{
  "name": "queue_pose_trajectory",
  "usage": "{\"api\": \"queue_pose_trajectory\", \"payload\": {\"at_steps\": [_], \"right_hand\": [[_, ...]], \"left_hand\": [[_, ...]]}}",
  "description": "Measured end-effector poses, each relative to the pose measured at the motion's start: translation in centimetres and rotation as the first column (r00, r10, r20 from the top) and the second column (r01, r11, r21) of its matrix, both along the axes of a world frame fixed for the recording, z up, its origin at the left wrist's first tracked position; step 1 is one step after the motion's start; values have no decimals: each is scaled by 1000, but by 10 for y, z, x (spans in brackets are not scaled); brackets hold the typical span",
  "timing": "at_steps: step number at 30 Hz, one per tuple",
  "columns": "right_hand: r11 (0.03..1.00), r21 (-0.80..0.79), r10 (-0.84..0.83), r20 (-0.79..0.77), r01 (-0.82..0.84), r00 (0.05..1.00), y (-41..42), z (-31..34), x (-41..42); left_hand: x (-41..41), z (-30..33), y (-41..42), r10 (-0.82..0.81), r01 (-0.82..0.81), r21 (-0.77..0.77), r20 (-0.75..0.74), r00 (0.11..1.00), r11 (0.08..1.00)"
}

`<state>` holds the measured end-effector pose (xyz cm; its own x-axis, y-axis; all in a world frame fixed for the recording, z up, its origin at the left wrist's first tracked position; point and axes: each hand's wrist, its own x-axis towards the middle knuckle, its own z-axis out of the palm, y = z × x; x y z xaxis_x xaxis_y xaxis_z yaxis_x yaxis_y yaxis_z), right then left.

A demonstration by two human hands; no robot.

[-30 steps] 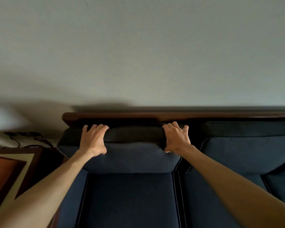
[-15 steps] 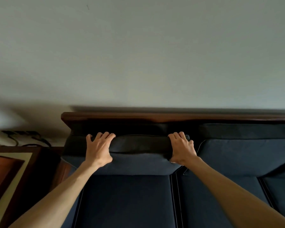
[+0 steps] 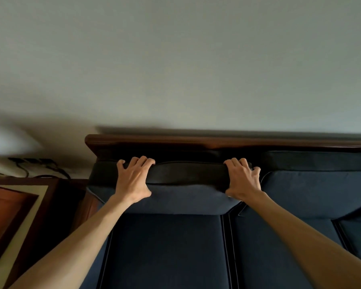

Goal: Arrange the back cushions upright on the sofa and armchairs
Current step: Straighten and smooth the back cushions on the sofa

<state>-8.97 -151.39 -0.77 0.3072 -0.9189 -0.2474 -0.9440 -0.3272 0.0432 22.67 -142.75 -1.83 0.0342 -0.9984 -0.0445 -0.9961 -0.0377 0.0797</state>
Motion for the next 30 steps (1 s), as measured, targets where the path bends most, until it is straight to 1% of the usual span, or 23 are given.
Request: {"api": "queue_pose_trajectory", "payload": {"at_steps": [6, 9, 13, 15, 18, 20, 21, 23, 24, 26, 28, 30], "right_hand": [[998, 63, 11, -39, -9, 999, 7, -4, -9], [998, 64, 3, -13, -2, 1000, 8, -3, -9], [998, 54, 21, 53, -24, 998, 6, -3, -4], [998, 53, 13, 84, -17, 996, 4, -7, 1], [995, 94, -35, 64, 29, 997, 2, -11, 4], [996, 89, -14, 66, 8, 998, 11, -16, 13], [998, 53, 40, 92, -45, 995, 20, -20, 21], [985, -40, 170, 158, -166, 973, 38, -27, 42], [980, -63, 197, 176, -189, 964, 44, -29, 53], [985, -65, 171, 201, -161, 965, 46, -30, 70], [983, -86, 175, 198, -160, 964, 39, -34, 72], [976, -142, 192, 182, -167, 964, 28, -42, 61]], "left_hand": [[-12, -6, -1, -13, 14, 25, -14, 1000, 1000], [-11, -2, -3, -31, 31, 51, 5, 1000, 998], [4, -3, 0, -9, 9, 0, 23, 1000, 1000], [8, -6, -1, 0, 0, -1, 30, 1000, 1000], [4, -5, -9, -4, 0, 83, 46, 999, 997], [-1, -5, -9, 30, -31, 140, 8, 1000, 990], [-6, -6, -6, 43, -40, 133, -17, 999, 990], [-21, -7, -1, 21, -16, 57, -92, 995, 998], [-31, -9, 0, -4, 7, 26, -137, 991, 1000], [-46, -16, -1, -33, 30, -16, -189, 981, 999], [-47, -25, -3, -36, 28, -54, -157, 987, 998], [-32, -33, -4, -56, 48, -89, -91, 994, 995]]}}
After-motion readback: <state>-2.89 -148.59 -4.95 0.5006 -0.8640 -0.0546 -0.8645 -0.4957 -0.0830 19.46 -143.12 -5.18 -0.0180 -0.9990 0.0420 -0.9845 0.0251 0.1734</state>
